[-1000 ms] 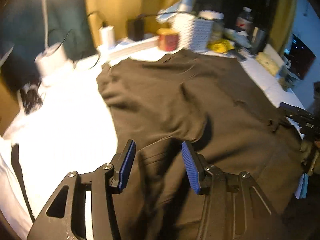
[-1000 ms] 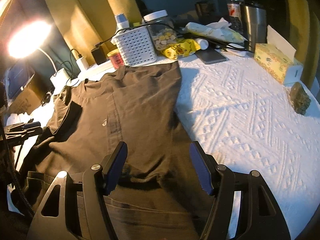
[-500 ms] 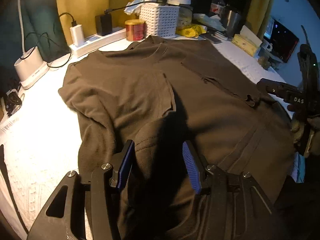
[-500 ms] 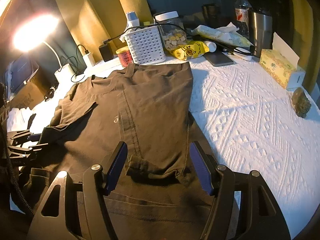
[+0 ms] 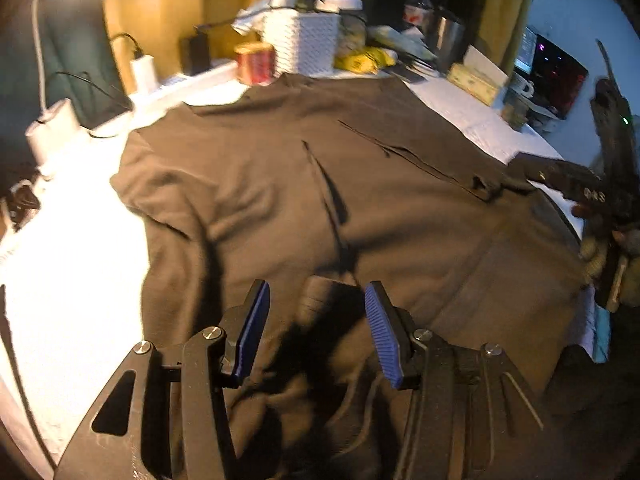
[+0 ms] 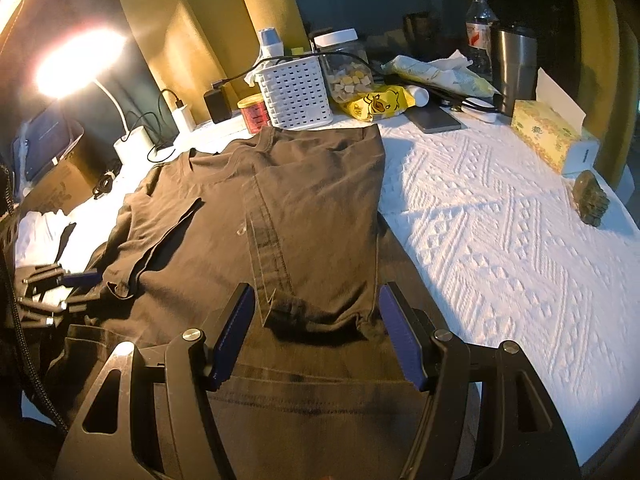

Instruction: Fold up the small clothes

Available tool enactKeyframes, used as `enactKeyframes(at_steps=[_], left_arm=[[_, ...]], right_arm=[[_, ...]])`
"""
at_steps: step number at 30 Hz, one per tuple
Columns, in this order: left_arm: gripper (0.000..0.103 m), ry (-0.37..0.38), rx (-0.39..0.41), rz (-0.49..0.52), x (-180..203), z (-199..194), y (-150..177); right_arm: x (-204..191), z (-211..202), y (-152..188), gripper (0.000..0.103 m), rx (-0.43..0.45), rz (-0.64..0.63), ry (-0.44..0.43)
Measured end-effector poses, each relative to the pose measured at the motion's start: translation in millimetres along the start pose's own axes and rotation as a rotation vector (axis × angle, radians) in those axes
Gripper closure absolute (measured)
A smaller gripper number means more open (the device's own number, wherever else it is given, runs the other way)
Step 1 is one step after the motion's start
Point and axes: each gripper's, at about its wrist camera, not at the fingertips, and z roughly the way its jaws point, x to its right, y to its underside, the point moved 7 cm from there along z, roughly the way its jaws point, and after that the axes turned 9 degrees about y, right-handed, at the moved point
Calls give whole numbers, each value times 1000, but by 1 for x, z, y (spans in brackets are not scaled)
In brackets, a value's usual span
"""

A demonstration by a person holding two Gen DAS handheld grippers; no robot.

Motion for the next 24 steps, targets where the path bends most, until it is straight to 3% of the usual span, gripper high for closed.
enactKeyframes(at_steps=[7, 15, 19, 20, 22, 24], left_arm=[[54, -63, 27, -54, -42, -10, -16], [54, -106, 87, -271, -130, 1, -45], [55, -102, 98, -295, -150, 12, -56], [58, -97, 101, -291, -152, 15, -58], [102, -108, 83, -275, -159, 22, -60], [102, -144, 93, -237, -162, 19, -65]], right_arm=[[2, 1, 6, 35, -7, 10, 2], [2, 18, -8, 35, -14, 3, 5], [0, 30, -18, 35, -23, -6, 3], [0, 33, -20, 35, -26, -8, 4], [-1, 40, -22, 35, -35, -7, 3], [-1, 47, -23, 35, -47, -8, 3]])
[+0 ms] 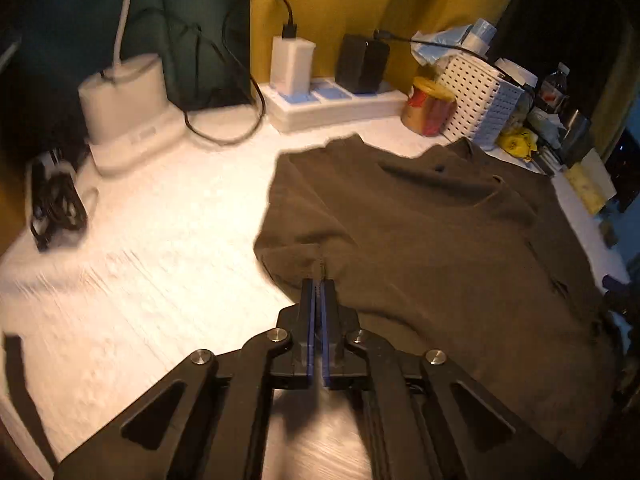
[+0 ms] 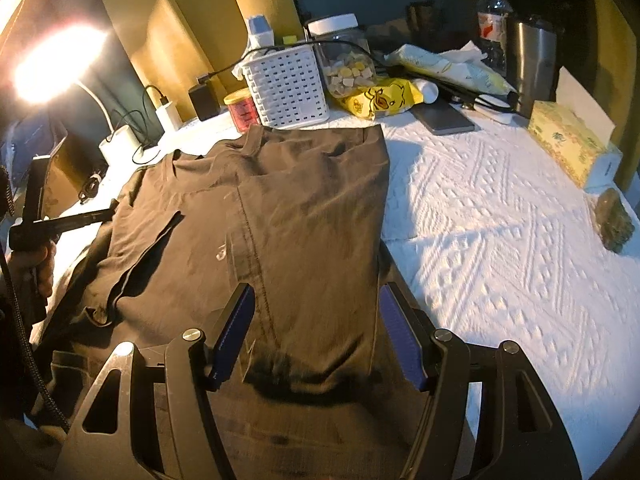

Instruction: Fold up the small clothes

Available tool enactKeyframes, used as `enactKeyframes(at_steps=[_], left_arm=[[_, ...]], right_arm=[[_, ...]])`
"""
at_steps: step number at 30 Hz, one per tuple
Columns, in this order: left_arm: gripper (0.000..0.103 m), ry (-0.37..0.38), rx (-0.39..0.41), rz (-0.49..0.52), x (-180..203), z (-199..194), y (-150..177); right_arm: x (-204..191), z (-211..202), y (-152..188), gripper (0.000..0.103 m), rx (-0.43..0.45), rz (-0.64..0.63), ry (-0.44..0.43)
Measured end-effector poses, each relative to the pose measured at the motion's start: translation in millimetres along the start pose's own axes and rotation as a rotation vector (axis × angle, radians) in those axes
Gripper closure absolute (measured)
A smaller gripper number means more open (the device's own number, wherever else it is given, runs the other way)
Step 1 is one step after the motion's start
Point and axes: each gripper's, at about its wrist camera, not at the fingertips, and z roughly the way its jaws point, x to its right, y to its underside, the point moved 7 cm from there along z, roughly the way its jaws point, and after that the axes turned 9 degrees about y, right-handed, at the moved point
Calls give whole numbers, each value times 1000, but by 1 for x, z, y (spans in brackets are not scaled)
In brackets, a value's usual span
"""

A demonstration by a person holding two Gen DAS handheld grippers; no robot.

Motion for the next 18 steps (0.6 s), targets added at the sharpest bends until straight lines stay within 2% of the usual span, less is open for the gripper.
enactKeyframes(at_steps=[2, 5, 7, 12, 17, 18], left_arm=[[102, -46, 13, 39, -4, -5, -4], [103, -190, 25, 115, -24, -12, -12], [103, -238, 17, 114, -40, -14, -15], [102, -264, 13, 64, -65, -27, -9], [100, -266, 29, -2, -60, -49, 3], [92, -250, 31, -6, -53, -52, 6]], right_arm=[[0, 7, -2, 35, -13, 1, -2], [-1, 14, -3, 35, -23, 1, -5], [-3, 17, -4, 35, -27, -2, -6], [-6, 15, -3, 35, -27, -8, -8], [-8, 6, -2, 35, -15, -11, -4], [-9, 4, -1, 35, -13, -13, -3]])
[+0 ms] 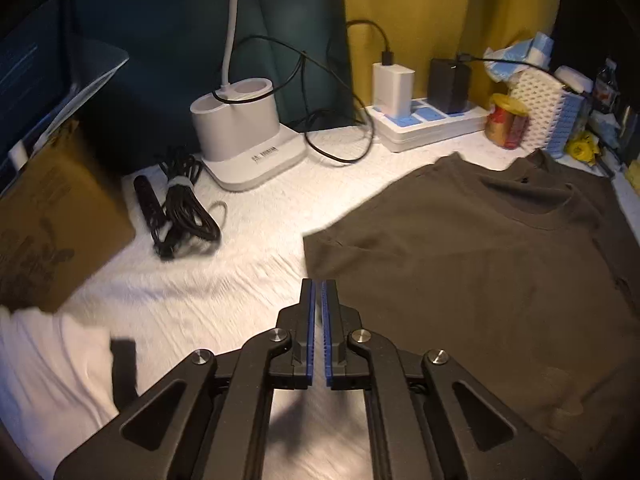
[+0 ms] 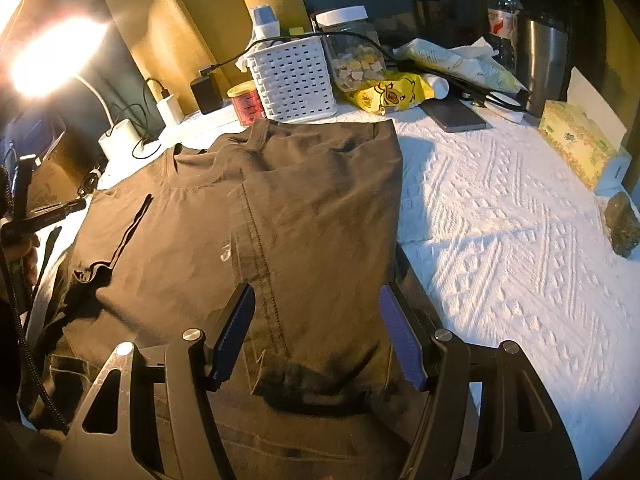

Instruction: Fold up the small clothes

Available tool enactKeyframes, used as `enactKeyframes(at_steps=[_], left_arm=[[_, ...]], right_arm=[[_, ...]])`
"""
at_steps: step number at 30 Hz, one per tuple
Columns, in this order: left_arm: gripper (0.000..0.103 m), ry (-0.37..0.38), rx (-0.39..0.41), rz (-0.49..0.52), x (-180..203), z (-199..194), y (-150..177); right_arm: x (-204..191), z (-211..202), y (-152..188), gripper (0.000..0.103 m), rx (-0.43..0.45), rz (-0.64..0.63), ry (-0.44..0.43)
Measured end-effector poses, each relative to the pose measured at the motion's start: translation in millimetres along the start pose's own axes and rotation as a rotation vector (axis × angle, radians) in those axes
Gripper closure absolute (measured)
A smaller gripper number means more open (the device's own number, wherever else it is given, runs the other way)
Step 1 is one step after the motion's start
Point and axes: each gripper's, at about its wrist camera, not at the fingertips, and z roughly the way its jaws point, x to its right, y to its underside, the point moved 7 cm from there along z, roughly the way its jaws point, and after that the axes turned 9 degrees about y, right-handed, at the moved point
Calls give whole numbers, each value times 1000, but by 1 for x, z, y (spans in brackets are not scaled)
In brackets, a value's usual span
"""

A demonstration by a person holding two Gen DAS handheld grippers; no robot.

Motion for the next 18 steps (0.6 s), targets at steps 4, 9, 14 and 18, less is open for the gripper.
enactKeyframes(at_steps=[4, 9, 14, 18], left_arm=[[27, 83, 23, 0, 29, -19, 14], [27, 145, -48, 55, 68, -20, 43], [27, 145, -139, 127, 90, -12, 78], [27, 138, -135, 110, 88, -19, 87]], right_arm=[[-1, -10, 4, 35, 11, -4, 5], [-3, -19, 11, 35, 18, -2, 5], [-6, -22, 24, 35, -3, -5, 6], [-12, -22, 34, 35, -22, -15, 1]])
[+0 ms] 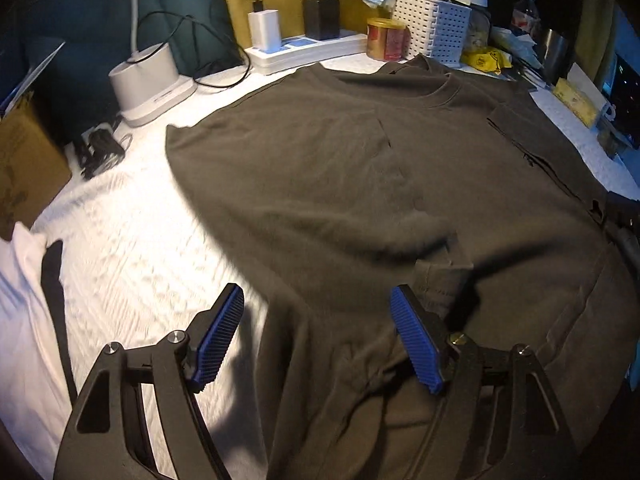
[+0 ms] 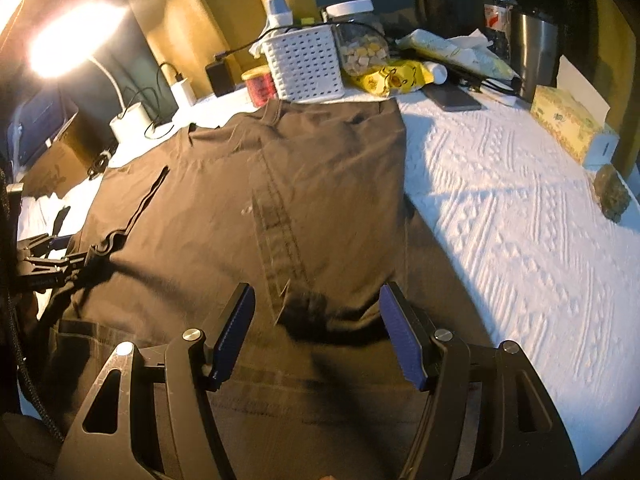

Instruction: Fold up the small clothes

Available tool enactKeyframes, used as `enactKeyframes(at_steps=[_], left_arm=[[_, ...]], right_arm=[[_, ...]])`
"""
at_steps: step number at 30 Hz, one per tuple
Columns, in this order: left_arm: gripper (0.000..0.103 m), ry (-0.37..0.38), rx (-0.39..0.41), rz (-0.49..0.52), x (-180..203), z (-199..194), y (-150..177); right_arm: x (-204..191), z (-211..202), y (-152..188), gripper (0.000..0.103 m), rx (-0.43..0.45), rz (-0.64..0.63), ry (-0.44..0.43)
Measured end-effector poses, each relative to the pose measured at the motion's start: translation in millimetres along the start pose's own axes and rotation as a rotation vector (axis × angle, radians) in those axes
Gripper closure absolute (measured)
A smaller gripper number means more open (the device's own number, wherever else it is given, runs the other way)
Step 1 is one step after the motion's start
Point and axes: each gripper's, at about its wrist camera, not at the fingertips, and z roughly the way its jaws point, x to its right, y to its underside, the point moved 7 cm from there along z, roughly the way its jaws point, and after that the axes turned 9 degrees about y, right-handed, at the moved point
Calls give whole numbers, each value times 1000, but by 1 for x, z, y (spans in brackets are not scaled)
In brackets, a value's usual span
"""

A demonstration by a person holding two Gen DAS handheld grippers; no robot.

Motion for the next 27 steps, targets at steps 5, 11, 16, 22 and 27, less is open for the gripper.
enactKeyframes(at_steps=[5, 11, 16, 22, 27], left_arm=[[27, -7, 59, -9, -1, -21, 6], [27, 8, 142, -31, 6, -49, 16], [27, 28, 193, -28, 20, -65, 27], [27, 45, 209, -31, 35, -71, 43], [27, 62, 210, -34, 50, -71, 55]], right_arm=[[-3, -10, 5, 35, 17, -9, 3], [11, -29, 12, 35, 42, 15, 37], [25, -42, 25, 35, 52, 36, 68], [42, -54, 45, 35, 47, 49, 98], [54, -57, 61, 35, 29, 45, 125]])
